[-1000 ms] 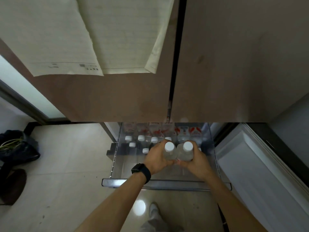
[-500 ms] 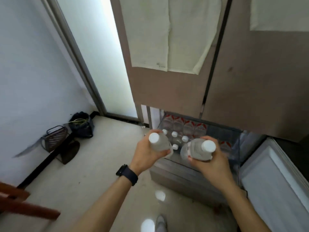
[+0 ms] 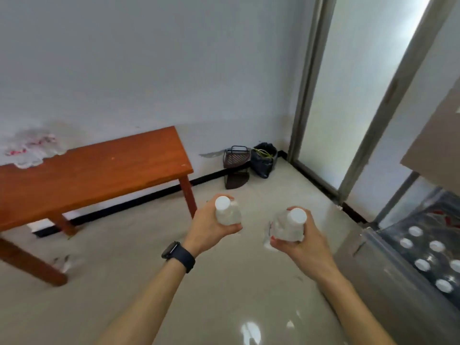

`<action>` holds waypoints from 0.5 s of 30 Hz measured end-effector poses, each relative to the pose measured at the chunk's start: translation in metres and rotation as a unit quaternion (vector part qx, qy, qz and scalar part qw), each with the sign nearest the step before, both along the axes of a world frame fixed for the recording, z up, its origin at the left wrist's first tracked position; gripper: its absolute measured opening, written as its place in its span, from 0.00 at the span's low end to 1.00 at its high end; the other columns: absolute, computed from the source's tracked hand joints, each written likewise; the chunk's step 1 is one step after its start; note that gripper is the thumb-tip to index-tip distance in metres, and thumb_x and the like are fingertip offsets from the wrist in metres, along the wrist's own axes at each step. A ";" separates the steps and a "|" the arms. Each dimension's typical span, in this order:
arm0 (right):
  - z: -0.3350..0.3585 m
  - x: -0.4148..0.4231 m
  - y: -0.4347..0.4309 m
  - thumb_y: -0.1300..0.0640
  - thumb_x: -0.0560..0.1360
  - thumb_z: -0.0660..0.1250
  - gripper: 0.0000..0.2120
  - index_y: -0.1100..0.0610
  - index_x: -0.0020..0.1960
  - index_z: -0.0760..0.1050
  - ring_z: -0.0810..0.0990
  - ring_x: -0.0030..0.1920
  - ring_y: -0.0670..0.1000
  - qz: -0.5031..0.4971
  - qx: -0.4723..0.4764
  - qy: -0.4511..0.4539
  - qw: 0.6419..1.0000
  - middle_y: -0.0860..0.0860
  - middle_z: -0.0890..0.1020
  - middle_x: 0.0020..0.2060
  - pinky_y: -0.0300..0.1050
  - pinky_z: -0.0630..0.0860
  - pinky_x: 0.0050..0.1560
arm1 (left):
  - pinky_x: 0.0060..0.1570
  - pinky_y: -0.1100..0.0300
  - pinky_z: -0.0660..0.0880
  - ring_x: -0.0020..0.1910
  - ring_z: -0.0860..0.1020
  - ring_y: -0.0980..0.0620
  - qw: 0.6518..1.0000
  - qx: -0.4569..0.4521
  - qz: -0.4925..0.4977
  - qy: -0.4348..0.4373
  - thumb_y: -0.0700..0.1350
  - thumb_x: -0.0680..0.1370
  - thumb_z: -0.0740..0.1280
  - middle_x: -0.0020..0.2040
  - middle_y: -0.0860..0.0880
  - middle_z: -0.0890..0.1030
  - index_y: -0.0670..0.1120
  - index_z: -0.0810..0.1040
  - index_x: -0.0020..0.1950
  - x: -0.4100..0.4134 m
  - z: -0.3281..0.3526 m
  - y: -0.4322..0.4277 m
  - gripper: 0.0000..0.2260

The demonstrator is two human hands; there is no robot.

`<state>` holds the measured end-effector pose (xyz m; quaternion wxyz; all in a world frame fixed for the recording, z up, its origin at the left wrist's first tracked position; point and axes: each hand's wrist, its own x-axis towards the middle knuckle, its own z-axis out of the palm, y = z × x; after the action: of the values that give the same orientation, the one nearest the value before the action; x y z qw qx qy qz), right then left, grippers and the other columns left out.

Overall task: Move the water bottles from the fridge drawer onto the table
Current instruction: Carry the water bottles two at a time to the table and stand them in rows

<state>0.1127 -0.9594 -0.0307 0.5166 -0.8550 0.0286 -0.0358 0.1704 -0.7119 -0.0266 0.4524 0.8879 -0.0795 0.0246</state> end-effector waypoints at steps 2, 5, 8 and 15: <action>0.002 0.010 0.058 0.49 0.65 0.80 0.32 0.38 0.60 0.65 0.77 0.49 0.44 0.054 -0.012 0.012 0.998 0.42 0.78 0.52 0.37 0.72 0.39 | 0.56 0.55 0.77 0.55 0.78 0.55 0.999 0.005 0.047 0.006 0.52 0.66 0.82 0.55 0.56 0.79 0.56 0.73 0.62 -0.017 -0.003 0.065 0.29; 0.001 0.020 0.154 0.49 0.65 0.79 0.32 0.39 0.62 0.64 0.77 0.48 0.42 0.119 -0.016 0.024 0.993 0.42 0.78 0.51 0.36 0.72 0.39 | 0.55 0.60 0.75 0.54 0.78 0.56 0.994 0.005 0.110 0.010 0.51 0.66 0.82 0.56 0.56 0.80 0.56 0.74 0.63 -0.043 -0.005 0.164 0.29; -0.005 0.024 0.250 0.48 0.65 0.79 0.31 0.38 0.60 0.64 0.77 0.49 0.42 0.175 -0.019 0.029 0.984 0.39 0.77 0.51 0.36 0.72 0.41 | 0.50 0.66 0.73 0.53 0.78 0.59 0.990 0.008 0.143 0.015 0.52 0.66 0.82 0.54 0.58 0.80 0.57 0.74 0.61 -0.065 -0.008 0.261 0.27; -0.023 0.033 0.444 0.52 0.65 0.81 0.33 0.40 0.61 0.65 0.77 0.50 0.42 0.227 -0.009 0.017 0.974 0.38 0.77 0.50 0.34 0.71 0.42 | 0.58 0.56 0.77 0.57 0.77 0.57 0.974 0.008 0.223 0.046 0.53 0.66 0.81 0.57 0.59 0.78 0.59 0.72 0.64 -0.093 -0.021 0.454 0.30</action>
<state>0.1459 -0.5151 -0.0534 0.5034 -0.8441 -0.1576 0.0968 0.0771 -0.2581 -0.0471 0.4314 0.8871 0.1416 0.0831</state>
